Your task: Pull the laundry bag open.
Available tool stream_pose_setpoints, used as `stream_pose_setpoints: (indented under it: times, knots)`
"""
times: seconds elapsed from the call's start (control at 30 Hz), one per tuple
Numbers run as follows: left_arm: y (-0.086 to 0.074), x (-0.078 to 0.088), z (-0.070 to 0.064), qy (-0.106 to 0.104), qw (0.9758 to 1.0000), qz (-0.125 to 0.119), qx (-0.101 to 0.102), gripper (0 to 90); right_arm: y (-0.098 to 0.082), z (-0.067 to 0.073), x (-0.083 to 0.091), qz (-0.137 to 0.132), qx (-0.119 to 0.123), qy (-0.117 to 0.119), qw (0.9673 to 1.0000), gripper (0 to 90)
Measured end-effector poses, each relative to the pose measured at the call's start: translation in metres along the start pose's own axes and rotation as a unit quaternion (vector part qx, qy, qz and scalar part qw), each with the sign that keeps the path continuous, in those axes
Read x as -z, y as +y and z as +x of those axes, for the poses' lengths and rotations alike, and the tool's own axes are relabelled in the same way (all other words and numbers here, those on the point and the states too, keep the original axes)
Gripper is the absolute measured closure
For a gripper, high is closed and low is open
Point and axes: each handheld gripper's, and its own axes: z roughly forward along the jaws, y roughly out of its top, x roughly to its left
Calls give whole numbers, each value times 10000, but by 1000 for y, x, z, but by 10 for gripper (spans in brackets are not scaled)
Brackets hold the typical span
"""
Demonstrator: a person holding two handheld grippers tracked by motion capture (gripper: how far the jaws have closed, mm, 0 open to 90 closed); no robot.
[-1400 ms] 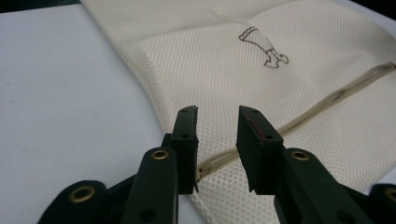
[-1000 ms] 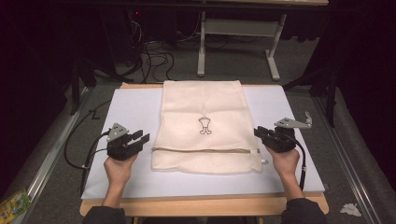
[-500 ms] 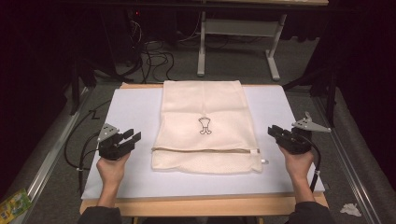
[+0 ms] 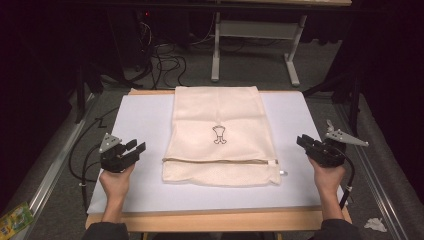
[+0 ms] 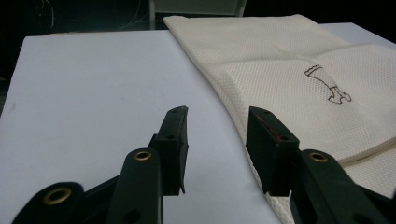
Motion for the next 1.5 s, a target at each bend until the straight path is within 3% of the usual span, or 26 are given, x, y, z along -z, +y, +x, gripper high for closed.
stream_pose_setpoints:
  times: [0.43, 0.93, 1.5]
  knots:
    - [-8, -8, 12, 156, 9995, 4, 289, 562, -17, -13, -7, 212, -174, -119, 9996, 705]
    - [-13, -29, 13, 325, 9990, 211, 220, 546, -33, -21, -25, 460, -358, -240, 9980, 691]
    - [-15, -46, 16, 488, 9980, 279, 276, 533, -39, -23, -43, 686, -301, -360, 9965, 677]
